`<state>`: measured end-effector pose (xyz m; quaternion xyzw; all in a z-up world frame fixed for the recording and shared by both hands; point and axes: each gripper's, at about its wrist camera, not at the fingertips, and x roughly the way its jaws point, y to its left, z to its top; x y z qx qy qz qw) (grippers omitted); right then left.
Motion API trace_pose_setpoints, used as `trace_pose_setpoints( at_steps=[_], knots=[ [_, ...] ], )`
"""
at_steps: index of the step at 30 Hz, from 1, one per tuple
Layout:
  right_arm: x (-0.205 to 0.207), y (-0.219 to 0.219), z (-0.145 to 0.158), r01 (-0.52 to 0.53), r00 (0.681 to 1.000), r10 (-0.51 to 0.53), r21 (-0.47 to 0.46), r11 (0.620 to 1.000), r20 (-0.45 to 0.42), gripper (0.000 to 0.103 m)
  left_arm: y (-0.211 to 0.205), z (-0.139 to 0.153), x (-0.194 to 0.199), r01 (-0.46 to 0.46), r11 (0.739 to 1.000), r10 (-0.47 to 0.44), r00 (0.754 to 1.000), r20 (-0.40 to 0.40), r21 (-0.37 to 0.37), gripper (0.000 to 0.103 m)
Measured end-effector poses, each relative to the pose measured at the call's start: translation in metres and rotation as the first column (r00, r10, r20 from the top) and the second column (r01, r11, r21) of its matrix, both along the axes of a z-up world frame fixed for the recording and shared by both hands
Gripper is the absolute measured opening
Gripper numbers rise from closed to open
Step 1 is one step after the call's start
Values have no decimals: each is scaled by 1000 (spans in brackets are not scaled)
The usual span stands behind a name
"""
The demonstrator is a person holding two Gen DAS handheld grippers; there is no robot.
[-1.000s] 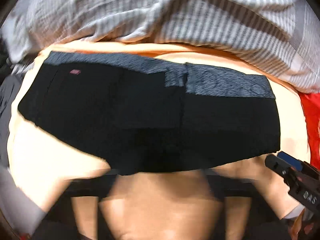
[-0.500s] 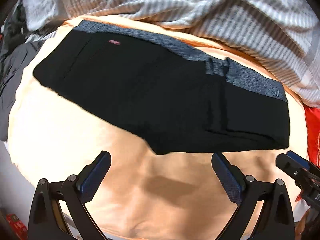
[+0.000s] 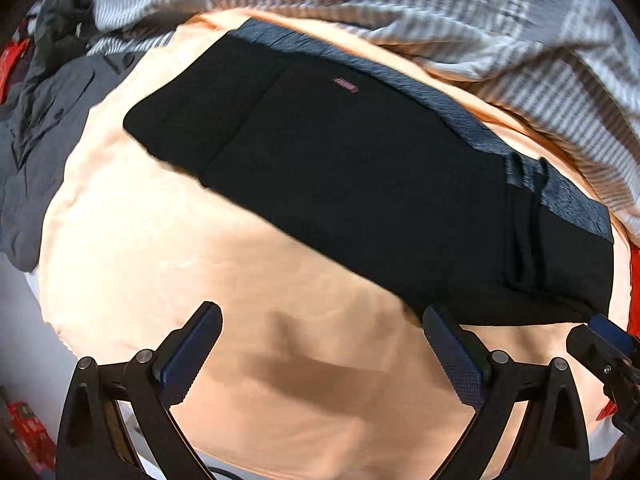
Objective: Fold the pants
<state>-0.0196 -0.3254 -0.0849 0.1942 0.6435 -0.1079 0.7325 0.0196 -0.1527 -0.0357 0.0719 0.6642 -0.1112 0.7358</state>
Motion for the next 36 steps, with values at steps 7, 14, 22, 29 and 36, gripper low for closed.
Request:
trace_pose_setpoints(
  at_steps=[7, 14, 22, 29, 36],
  knots=[
    [18, 20, -10, -36, 999, 36, 0, 999, -28, 79, 25, -13, 12, -46, 999, 47, 998, -46, 9, 101],
    [32, 27, -21, -41, 998, 41, 4, 999, -55, 79, 51, -16, 31, -142, 989, 138, 988, -72, -48, 101],
    [46, 33, -29, -56, 996, 56, -1, 998, -73, 79, 89, -10, 73, -290, 925, 284, 957, -60, -245, 101],
    [53, 41, -36, -67, 995, 68, 16, 998, -78, 79, 103, -28, 101, -346, 852, 330, 938, -109, -394, 99],
    [60, 48, -45, -73, 994, 76, 39, 997, -75, 79, 103, -43, 115, -350, 832, 320, 937, -143, -431, 90]
  ],
)
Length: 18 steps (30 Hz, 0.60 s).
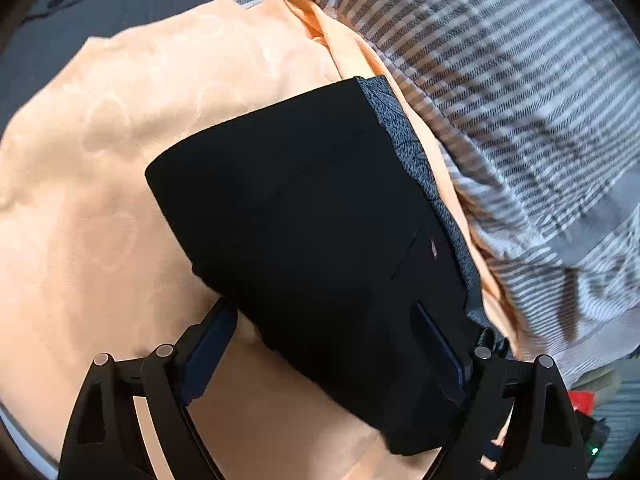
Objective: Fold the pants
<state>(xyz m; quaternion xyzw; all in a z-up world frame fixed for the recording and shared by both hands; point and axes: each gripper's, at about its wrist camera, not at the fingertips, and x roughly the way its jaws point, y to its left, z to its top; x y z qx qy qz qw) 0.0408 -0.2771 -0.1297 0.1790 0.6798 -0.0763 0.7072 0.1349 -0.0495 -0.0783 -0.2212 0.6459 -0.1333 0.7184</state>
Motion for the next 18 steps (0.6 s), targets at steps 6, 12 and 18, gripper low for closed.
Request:
trace_pose_setpoints(
  at_steps=[6, 12, 18],
  knots=[
    [6, 1, -5, 0, 1000, 0, 11, 1000, 2, 79, -2, -3, 9, -8, 998, 8, 1000, 7, -56, 90],
    [12, -1, -7, 14, 1000, -14, 31, 999, 5, 79, -1, -5, 8, -40, 987, 42, 999, 9, -156, 90],
    [17, 2, -10, 9, 1000, -9, 46, 999, 9, 79, -12, -10, 11, -43, 990, 44, 999, 10, -131, 96]
  ],
)
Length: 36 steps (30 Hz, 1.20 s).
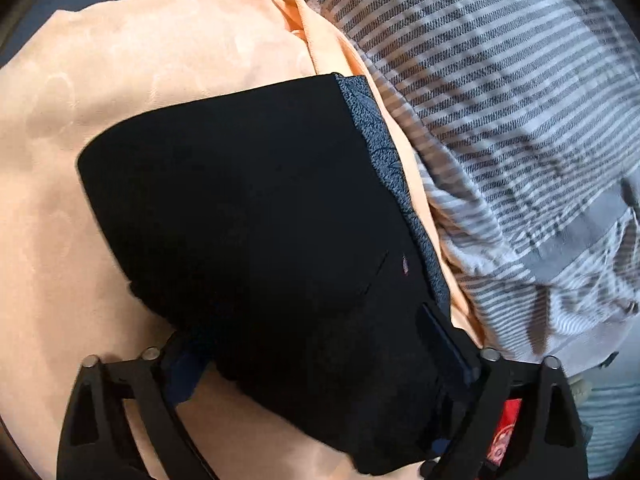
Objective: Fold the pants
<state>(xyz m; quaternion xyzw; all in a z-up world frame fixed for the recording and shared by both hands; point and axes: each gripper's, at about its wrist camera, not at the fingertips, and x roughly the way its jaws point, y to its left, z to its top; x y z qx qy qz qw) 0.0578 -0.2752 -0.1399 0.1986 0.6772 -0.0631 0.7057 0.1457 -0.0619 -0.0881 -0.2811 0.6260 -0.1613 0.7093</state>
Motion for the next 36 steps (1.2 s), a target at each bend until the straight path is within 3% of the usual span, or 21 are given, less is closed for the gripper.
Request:
trace_pose_setpoints(
  at_steps=[3, 5, 6, 7, 10, 12, 15, 18, 21, 23, 25, 27, 29, 31, 32, 33, 36],
  knots=[
    [1, 2, 0, -9, 1000, 9, -1, 1000, 1, 79, -5, 0, 3, -26, 999, 26, 1000, -10, 45, 94],
    [1, 0, 1, -10, 1000, 10, -1, 1000, 2, 79, -10, 5, 3, -37, 989, 39, 999, -11, 145, 75],
    [1, -1, 1, -8, 1000, 8, -1, 1000, 3, 79, -12, 7, 2, -38, 975, 40, 999, -8, 219, 55],
    [1, -2, 2, -6, 1000, 6, -1, 1000, 4, 79, -12, 8, 2, -39, 964, 42, 999, -5, 263, 42],
    [2, -8, 6, 0, 1000, 0, -2, 1000, 11, 79, -6, 11, 1, -63, 965, 67, 998, -5, 253, 31],
    [4, -12, 10, 0, 1000, 0, 0, 1000, 18, 79, -17, 21, 0, -13, 950, -1, 999, 42, 311, 27],
    [13, -20, 20, 2, 999, -2, 3, 1000, 32, 79, -40, 40, -7, 60, 906, -123, 984, 126, 418, 25],
    [34, -29, 35, -8, 999, 8, 16, 1000, 50, 80, -46, 44, -8, 70, 895, -147, 979, 144, 440, 25],
    [55, -30, 49, -48, 997, 48, -6, 999, 67, 82, -29, 31, 2, 11, 934, -44, 995, 85, 356, 25],
    [67, -29, 57, -49, 995, 48, 3, 999, 89, 82, -19, 23, 7, -29, 957, 15, 999, 50, 289, 35],
    [71, -27, 59, -40, 995, 38, 27, 999, 94, 82, -14, 16, 7, -45, 976, 40, 999, 28, 214, 60],
    [72, -23, 56, -48, 995, 45, 33, 998, 87, 82, -11, 9, 10, -78, 987, 77, 997, 9, 139, 72],
    [72, -19, 50, -59, 995, 56, 34, 998, 79, 82, -12, 6, 14, -112, 987, 112, 994, 7, 119, 73],
    [69, -19, 44, -60, 996, 57, 41, 997, 70, 82, -14, 5, 17, -128, 983, 128, 992, 10, 132, 67],
    [69, -20, 42, -57, 996, 54, 47, 997, 65, 82, -17, 7, 18, -123, 978, 122, 992, 17, 168, 59],
    [69, -21, 41, -52, 997, 49, 49, 997, 61, 82, -20, 8, 18, -102, 972, 99, 995, 25, 210, 41],
    [75, -26, 44, -47, 997, 44, 45, 998, 63, 82, -27, 18, 15, -29, 960, 7, 997, 79, 277, 25]
  ],
)
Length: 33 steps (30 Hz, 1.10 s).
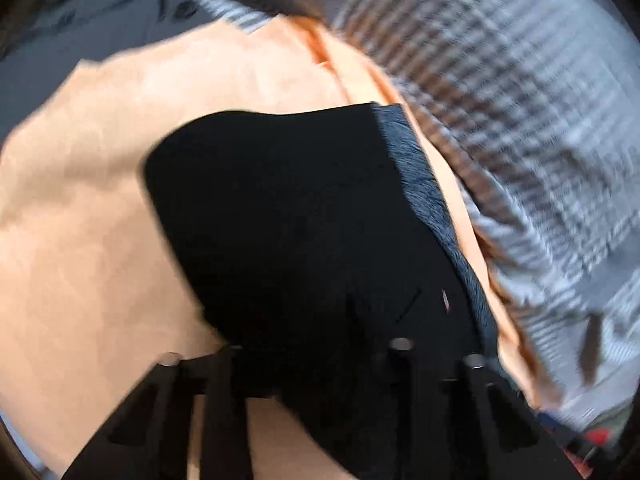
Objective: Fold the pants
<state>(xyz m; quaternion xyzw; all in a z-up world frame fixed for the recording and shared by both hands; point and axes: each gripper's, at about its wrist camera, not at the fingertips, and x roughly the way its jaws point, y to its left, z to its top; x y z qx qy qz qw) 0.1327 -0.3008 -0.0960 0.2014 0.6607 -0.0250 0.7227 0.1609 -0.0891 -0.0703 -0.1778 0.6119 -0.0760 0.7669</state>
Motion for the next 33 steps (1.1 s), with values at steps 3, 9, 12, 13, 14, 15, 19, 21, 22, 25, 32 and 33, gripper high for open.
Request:
trace_pose_setpoints(
  at_steps=[3, 9, 12, 13, 14, 15, 19, 21, 22, 25, 32, 33],
  knots=[
    [13, -1, 9, -16, 1000, 16, 6, 1000, 10, 82, -23, 19, -9, 102, 986, -114, 989, 90, 134, 24],
    [56, 16, 30, -115, 993, 114, 51, 992, 19, 83, -58, 48, -33, 214, 931, -282, 935, 213, 295, 23],
    [89, 35, 36, -183, 983, 184, 89, 979, -10, 92, -71, 57, -41, 256, 897, -356, 902, 245, 361, 23],
    [102, 45, 37, -212, 976, 216, 110, 971, -31, 99, -75, 60, -43, 264, 888, -373, 893, 253, 377, 24],
    [111, 53, 37, -235, 969, 242, 127, 964, -42, 102, -81, 62, -45, 272, 879, -390, 883, 262, 393, 24],
    [118, 61, 38, -256, 963, 264, 136, 957, -46, 103, -84, 66, -50, 281, 870, -409, 871, 273, 406, 24],
    [148, 105, 38, -387, 916, 395, 98, 917, -75, 103, -100, 76, -62, 315, 837, -474, 825, 307, 447, 24],
    [158, 124, 29, -434, 888, 445, 105, 895, -119, 103, -107, 81, -67, 327, 828, -495, 808, 320, 456, 24],
    [162, 130, 24, -451, 874, 463, 107, 886, -147, 103, -109, 83, -69, 330, 825, -502, 801, 325, 459, 24],
    [163, 144, 3, -506, 824, 508, 76, 859, -251, 103, -113, 88, -75, 338, 820, -514, 789, 336, 462, 24],
    [144, 102, 4, -419, 868, 434, 113, 901, -243, 27, -122, 100, -86, 366, 813, -534, 778, 330, 454, 23],
    [139, 92, 10, -397, 883, 415, 125, 909, -219, 26, -126, 105, -91, 378, 808, -547, 766, 337, 453, 23]
  ],
)
